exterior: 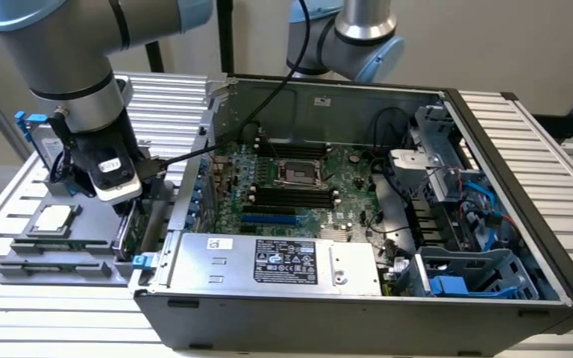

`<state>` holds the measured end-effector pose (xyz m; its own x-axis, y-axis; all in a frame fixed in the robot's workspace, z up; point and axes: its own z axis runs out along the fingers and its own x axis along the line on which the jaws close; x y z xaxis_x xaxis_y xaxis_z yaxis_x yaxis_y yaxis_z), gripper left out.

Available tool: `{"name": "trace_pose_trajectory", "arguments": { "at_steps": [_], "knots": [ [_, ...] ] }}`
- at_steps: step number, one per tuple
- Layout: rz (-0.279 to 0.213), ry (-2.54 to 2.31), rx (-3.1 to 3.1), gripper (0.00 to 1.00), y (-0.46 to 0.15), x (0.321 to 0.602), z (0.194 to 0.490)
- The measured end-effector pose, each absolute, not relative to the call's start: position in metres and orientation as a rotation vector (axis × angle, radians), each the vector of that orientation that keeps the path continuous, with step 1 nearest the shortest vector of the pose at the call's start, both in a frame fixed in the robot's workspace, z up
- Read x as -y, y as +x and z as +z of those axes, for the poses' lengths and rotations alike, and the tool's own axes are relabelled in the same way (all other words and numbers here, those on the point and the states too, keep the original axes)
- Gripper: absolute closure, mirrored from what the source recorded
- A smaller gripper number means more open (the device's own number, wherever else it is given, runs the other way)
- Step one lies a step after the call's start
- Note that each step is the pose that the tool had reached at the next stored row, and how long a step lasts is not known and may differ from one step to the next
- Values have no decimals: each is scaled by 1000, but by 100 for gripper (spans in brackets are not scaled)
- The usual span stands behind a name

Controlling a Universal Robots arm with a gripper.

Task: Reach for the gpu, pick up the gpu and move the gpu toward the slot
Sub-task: 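Pick up the gpu and move the gpu toward the slot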

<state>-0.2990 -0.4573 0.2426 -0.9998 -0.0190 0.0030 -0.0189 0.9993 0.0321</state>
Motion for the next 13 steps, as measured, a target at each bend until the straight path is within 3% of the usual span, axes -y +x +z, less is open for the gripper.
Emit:
{"name": "trace_pose_trajectory", "arguments": {
  "at_steps": [11,13],
  "knots": [
    [-50,30,3138,58,-299,457,241],
    [-50,30,3138,66,-299,457,241]
  ]
}}
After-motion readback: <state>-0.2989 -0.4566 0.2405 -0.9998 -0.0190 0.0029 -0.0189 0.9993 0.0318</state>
